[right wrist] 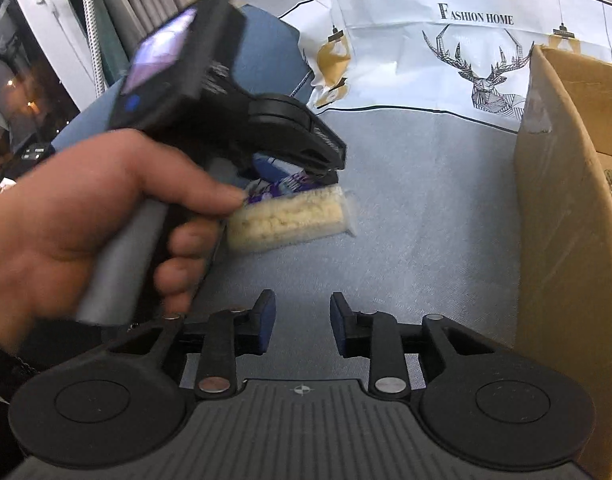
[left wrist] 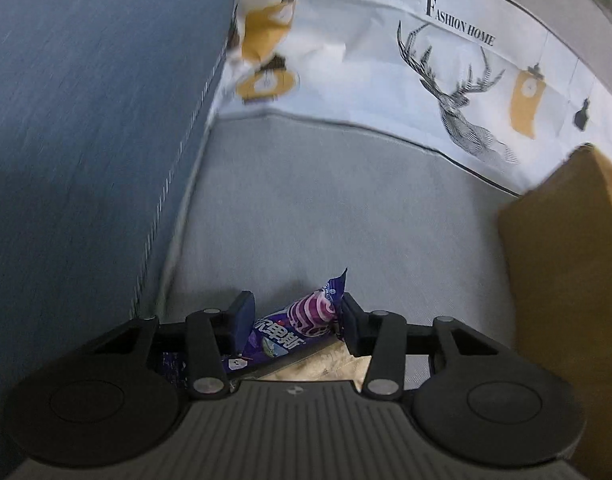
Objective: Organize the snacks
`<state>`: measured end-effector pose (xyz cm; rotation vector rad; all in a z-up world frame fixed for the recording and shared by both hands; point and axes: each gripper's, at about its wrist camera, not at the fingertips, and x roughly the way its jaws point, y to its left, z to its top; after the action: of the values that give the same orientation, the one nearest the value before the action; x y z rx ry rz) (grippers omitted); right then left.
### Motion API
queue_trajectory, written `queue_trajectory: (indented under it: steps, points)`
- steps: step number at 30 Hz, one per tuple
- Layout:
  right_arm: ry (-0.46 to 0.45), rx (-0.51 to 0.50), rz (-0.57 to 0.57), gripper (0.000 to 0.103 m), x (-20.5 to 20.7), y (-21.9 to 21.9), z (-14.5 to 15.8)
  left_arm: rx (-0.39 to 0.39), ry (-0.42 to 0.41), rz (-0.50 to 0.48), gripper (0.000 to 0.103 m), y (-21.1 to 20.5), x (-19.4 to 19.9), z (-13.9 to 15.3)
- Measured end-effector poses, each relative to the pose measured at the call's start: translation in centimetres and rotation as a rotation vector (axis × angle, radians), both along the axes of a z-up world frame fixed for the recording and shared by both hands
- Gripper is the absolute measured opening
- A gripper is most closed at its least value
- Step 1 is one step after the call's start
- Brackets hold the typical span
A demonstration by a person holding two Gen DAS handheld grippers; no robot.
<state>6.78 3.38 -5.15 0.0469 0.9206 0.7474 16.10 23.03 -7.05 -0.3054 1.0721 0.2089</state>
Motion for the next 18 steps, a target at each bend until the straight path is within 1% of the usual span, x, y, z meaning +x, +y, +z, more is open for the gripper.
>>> queue_trajectory:
  steps: [3,4,5,7,8,9,10,12,13,15,16,18]
  points:
    - [-0.002,0.0,-0.029,0.041,0.0,-0.3,0.0,-0.045,0.033,-0.009,0.05,-0.8,-2.0,0.0]
    - [-0.003,-0.001,-0.04,0.042,-0.1,-0.5,-0.1,-0.071,0.046,-0.005,0.05,-1.1,-2.9,0.0]
    - [-0.001,-0.004,-0.048,0.042,0.0,-0.6,-0.2,-0.099,0.053,0.005,0.05,-1.2,-3.6,0.0]
    - [0.016,0.002,-0.057,0.044,0.1,-0.7,-0.6,-0.192,0.059,0.023,0.05,-1.6,-5.2,-0.1]
    - [0.028,0.003,-0.059,0.047,0.4,-0.6,-0.9,-0.225,0.059,0.026,0.05,-1.8,-5.9,-0.1]
    - [0.043,0.002,-0.063,0.051,0.4,-0.6,-1.2,-0.25,0.058,0.028,0.05,-2.1,-6.5,-0.1]
    - [0.061,0.003,-0.067,0.052,0.4,-0.7,-1.4,-0.263,0.055,0.033,0.05,-2.3,-7.1,0.0]
    - [0.082,0.018,-0.07,0.06,0.3,-0.9,-1.8,-0.267,0.04,0.049,0.051,-2.5,-8.1,0.4]
    - [0.084,0.022,-0.071,0.062,0.1,-0.9,-1.9,-0.26,0.035,0.061,0.051,-2.5,-8.5,0.6]
    - [0.084,0.018,-0.068,0.069,-0.2,-0.6,-1.9,-0.217,0.029,0.083,0.057,-2.6,-9.2,1.0]
    - [0.073,0.004,-0.064,0.071,-0.5,-0.4,-2.0,-0.2,0.016,0.097,0.057,-2.5,-9.5,1.3]
    - [0.049,-0.033,-0.067,0.072,-0.7,0.1,-1.9,-0.192,-0.016,0.115,0.058,-2.1,-10.0,1.8]
